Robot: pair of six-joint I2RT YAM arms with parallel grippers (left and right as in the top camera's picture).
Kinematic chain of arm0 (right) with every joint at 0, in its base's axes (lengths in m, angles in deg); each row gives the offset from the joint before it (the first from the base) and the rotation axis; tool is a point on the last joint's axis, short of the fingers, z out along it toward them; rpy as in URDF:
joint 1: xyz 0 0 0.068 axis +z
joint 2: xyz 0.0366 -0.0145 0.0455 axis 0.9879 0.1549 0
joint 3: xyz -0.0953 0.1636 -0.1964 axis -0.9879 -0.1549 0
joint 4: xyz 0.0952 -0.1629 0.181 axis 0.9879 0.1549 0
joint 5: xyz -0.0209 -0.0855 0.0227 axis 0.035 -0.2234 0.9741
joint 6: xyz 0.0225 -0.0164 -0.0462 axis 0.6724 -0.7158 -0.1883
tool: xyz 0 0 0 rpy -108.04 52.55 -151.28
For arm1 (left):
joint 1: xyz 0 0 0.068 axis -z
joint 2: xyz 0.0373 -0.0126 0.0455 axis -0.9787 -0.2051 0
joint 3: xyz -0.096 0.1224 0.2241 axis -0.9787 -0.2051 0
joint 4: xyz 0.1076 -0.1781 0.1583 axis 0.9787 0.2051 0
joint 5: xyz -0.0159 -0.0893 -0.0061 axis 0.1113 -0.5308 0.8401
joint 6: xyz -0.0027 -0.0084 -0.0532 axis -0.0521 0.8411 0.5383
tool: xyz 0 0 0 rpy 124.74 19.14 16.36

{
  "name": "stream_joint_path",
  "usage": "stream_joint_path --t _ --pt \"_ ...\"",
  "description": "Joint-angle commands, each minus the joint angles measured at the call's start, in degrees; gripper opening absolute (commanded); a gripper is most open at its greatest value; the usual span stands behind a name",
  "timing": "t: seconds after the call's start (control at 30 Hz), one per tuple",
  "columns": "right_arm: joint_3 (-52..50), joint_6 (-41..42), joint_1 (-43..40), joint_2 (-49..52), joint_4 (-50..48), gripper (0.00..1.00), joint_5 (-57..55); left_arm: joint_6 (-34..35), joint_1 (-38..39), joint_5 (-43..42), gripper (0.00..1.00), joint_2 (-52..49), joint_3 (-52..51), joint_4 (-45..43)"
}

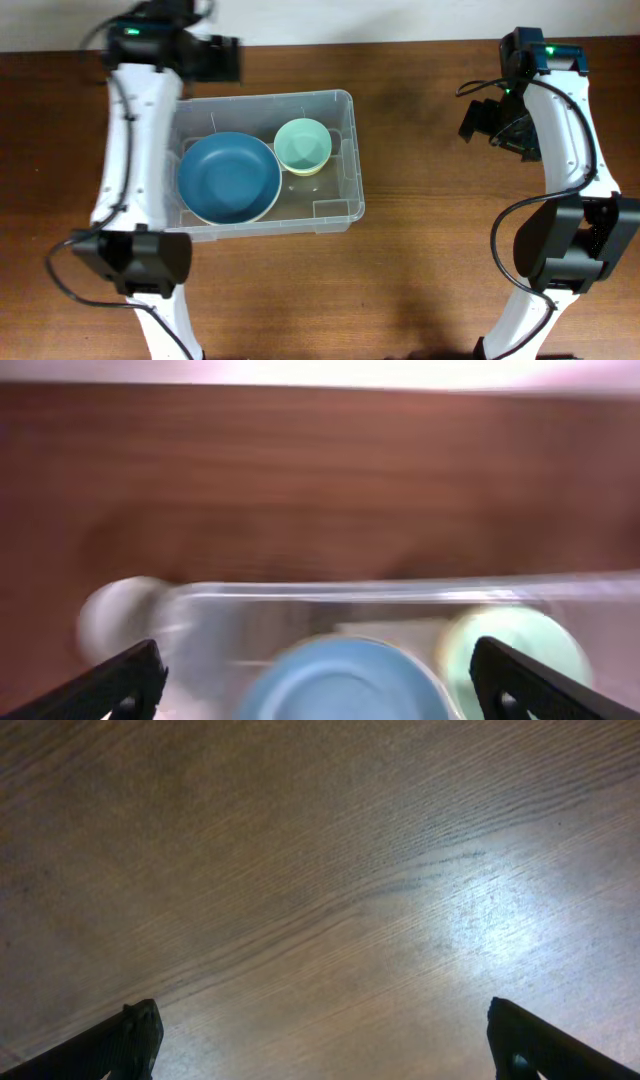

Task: Pack container
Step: 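Move the left gripper to the white cup and grip its rim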

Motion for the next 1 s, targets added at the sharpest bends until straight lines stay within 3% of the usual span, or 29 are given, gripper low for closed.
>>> stream_joint_path --t 0.0,0.1,0.4,0.53,0.97 --pt "0.13 0.24 -0.11 -0.28 -0.02 0.99 -0.11 8.50 -7.28 6.27 0.99 0.55 2.21 3.63" --pt "0.13 0.24 -0.11 -0.28 -0.02 0.99 -0.09 11.45 -12.48 5.57 0.99 0.31 1.01 5.95" --pt "0.13 0.24 -0.11 -0.28 -0.02 0.99 -0.09 11.06 -21.75 3.15 1.00 -1.33 -8.11 5.86" --pt "0.13 0.24 -0.11 -0.28 -0.02 0.99 -0.11 6.80 -22.53 0.00 1.00 -2.97 -13.55 1.33" --pt "0.13 0.24 -0.11 -0.28 -0.02 0.99 -0.11 6.78 -22.91 -0.39 0.99 -10.32 -14.84 -4.13"
